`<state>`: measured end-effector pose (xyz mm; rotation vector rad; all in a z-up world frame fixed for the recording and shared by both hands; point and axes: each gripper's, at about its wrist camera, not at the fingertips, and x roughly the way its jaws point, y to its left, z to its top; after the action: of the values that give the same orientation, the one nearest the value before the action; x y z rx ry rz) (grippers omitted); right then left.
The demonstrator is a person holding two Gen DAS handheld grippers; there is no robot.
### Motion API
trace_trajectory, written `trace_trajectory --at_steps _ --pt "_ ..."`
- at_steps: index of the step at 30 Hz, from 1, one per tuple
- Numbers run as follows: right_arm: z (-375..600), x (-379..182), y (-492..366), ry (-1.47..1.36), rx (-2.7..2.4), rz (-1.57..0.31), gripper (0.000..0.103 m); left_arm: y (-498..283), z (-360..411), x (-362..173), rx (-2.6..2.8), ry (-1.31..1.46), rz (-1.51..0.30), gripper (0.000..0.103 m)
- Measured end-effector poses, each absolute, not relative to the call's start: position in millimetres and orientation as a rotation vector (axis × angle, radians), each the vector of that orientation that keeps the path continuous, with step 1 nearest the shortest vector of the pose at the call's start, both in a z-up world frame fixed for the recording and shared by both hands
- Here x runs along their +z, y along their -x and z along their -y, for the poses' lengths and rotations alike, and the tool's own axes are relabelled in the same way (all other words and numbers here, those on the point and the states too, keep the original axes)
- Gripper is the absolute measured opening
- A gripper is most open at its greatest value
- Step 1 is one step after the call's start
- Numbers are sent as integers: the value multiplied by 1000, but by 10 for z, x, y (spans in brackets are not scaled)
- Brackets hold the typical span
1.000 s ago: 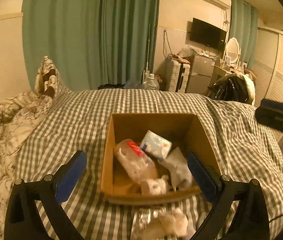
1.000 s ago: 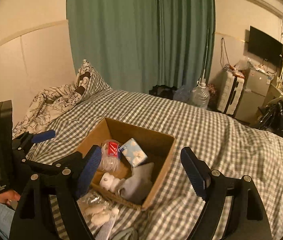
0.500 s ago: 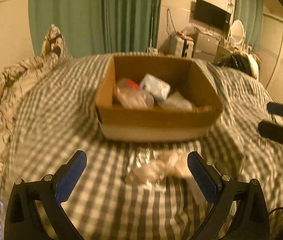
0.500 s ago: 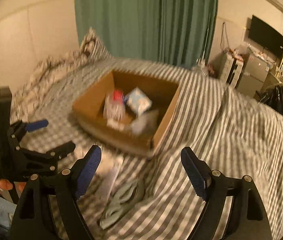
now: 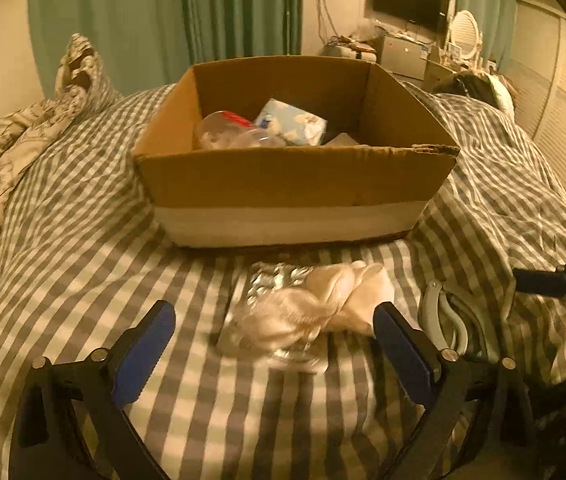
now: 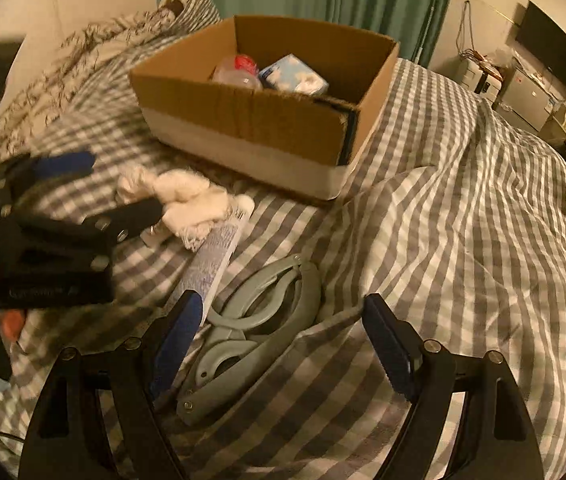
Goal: Organize objects
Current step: 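Grasp the white lace cloth with the left tool while the right tool grasps the grey clip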
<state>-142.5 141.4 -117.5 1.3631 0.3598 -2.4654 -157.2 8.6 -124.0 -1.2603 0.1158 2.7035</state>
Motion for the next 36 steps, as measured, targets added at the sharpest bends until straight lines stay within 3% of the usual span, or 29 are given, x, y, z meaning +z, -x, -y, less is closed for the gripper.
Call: trace_trajectory --at_steps 4,6,10,11,12,15,20,22,25,26,36 --pt "-1346 -1199 1388 -1347 -2450 -395 82 1679 -191 -1351 2638 1293 -137 85" --pt "-1322 -1220 1389 -1359 -2425 -402 82 1690 -231 -1413 2604 1317 -156 61" --pt "-1292 -1382 1422 -1437 -2368 -428 82 1620 -261 -1414 2588 1293 -164 46" --pt "-1287 -1417 1429 -1453 -2360 -432 82 1600 -247 -1407 2581 1290 -148 36" --pt "-1283 -1448 1441 -1469 -2353 -432 82 1598 -233 -1402 2574 1293 -131 32" --pt "-1292 -1491 1459 -1493 -2339 -414 82 1543 -161 -1402 2572 1324 -81 24" --pt "-1242 -1579 1500 -1517 -2312 -402 79 1440 -83 -1362 2564 1335 -13 22" --pt "-1210 -1575 1479 -1494 -2317 -426 54 1406 -79 -1342 2563 1334 -4 22" --pt "-1187 -1554 1428 -1467 -2302 -417 30 1349 -66 -1327 2563 1339 15 20" --pt "-1183 -1538 1410 -1458 -2298 -408 27 1327 -52 -1316 2562 1338 27 20" --pt "-1281 -1192 1262 -1319 -2368 -326 21 1132 72 -1165 2573 1327 93 17"
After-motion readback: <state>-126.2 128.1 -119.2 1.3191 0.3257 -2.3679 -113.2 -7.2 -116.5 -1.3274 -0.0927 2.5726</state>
